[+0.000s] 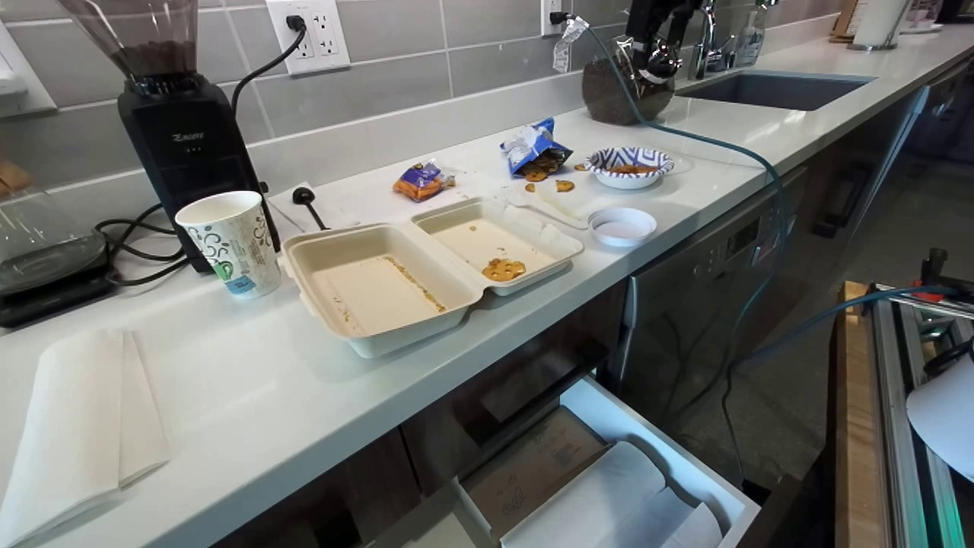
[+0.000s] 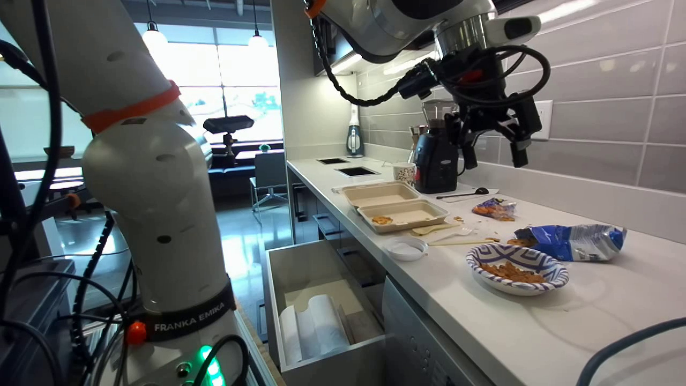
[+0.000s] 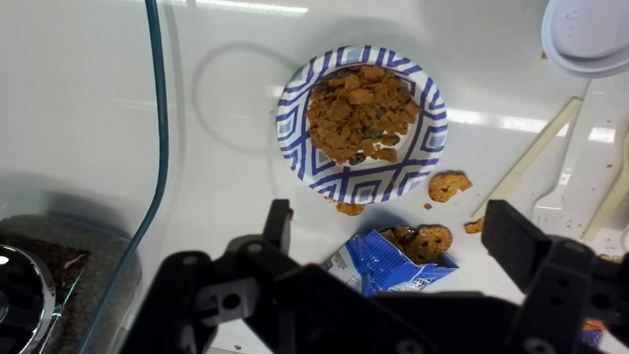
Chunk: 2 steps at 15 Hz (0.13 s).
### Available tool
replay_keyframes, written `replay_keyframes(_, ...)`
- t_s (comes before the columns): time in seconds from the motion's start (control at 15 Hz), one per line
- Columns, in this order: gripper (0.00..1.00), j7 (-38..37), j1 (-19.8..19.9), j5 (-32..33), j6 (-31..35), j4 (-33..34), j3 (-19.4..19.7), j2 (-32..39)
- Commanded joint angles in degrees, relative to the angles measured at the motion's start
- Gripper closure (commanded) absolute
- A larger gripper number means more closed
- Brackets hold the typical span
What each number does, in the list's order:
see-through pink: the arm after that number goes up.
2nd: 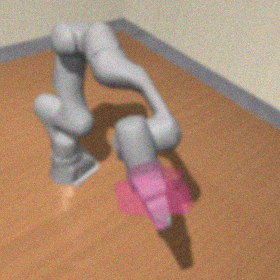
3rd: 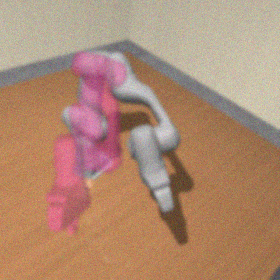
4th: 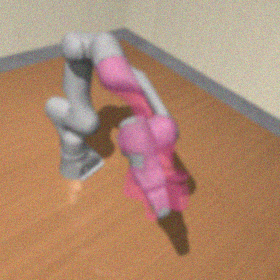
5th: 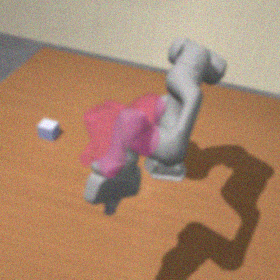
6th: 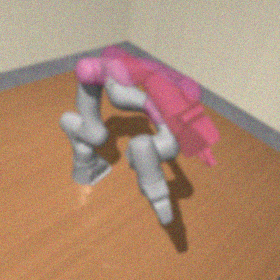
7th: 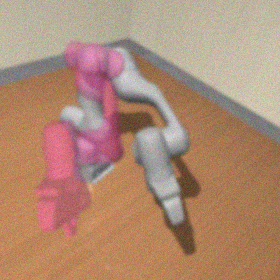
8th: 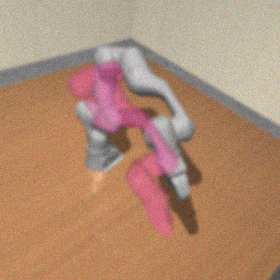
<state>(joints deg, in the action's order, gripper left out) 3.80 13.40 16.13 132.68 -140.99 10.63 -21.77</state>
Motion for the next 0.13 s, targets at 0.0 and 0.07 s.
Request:
replay_keyframes(0.0,0.0,0.09,0.11,-0.1,-0.13,0.1,-0.11,0.01)
replay_keyframes(0.07,0.0,0.09,0.11,-0.1,-0.13,0.1,-0.11,0.01)
